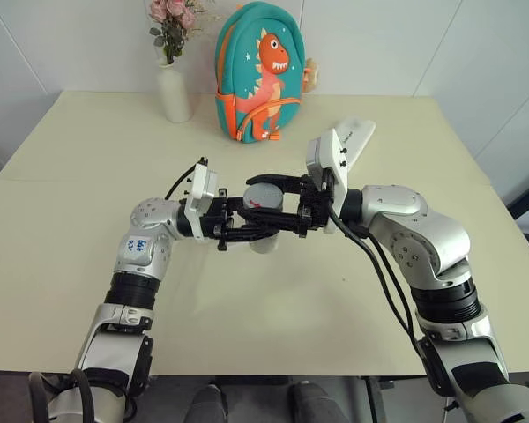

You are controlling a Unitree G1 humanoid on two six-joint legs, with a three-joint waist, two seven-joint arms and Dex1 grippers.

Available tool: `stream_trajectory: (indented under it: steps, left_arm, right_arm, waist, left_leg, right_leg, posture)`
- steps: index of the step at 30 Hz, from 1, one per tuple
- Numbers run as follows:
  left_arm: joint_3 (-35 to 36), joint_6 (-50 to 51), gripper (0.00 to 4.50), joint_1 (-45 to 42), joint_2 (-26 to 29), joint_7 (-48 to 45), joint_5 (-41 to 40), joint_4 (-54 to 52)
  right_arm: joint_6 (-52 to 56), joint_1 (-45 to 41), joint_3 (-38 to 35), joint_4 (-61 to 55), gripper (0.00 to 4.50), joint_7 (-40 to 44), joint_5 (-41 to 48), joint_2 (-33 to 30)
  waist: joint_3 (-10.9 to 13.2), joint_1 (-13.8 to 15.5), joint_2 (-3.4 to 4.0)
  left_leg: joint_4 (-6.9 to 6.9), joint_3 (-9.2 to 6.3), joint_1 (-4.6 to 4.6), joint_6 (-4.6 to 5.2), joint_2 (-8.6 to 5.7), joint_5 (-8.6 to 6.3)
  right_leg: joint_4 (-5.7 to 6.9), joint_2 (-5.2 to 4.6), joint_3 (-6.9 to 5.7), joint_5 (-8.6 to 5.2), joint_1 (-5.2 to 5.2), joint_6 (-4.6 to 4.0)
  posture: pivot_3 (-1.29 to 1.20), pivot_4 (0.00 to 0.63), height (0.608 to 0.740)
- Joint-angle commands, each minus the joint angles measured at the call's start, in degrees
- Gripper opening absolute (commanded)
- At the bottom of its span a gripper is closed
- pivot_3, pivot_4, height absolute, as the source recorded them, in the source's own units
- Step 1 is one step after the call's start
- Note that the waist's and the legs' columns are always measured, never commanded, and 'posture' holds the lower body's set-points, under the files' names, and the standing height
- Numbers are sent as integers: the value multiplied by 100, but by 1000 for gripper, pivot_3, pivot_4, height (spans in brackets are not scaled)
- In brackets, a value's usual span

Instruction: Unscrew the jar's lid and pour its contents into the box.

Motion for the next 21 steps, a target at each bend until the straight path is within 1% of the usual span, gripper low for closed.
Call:
stream_trajectory:
  steps: [1,8,12,21]
  left_arm:
    - [29,-9,2029,74,10,33,-32,-214]
    - [3,26,2029,180,25,44,-20,-262]
    - [-6,4,2029,232,36,44,9,-227]
    - [-112,243,2029,335,38,114,14,-329]
  right_arm:
    - [-149,-186,-113,-127,2557,76,62,18]
    - [-140,-300,-170,-123,2557,164,85,-54]
    - [-123,-517,-330,-29,2557,160,144,-75]
    - [-451,-737,-440,193,2557,351,31,-133]
  waist:
    - [0,-1,0]
    - [0,1,0]
    - [0,-3,0]
    - [0,-1,0]
  left_leg:
    - [0,0,0,0,0,0]
    - [0,0,0,0,0,0]
    - [1,0,0,0,0,0]
    - [1,0,0,0,0,0]
  right_leg:
    - [0,0,0,0,0,0]
    - [0,0,0,0,0,0]
    - [1,0,0,0,0,0]
    - [1,0,-1,0,0,0]
  posture:
    - [0,150,740]
    - [0,150,740]
    - [0,150,740]
    - [0,150,740]
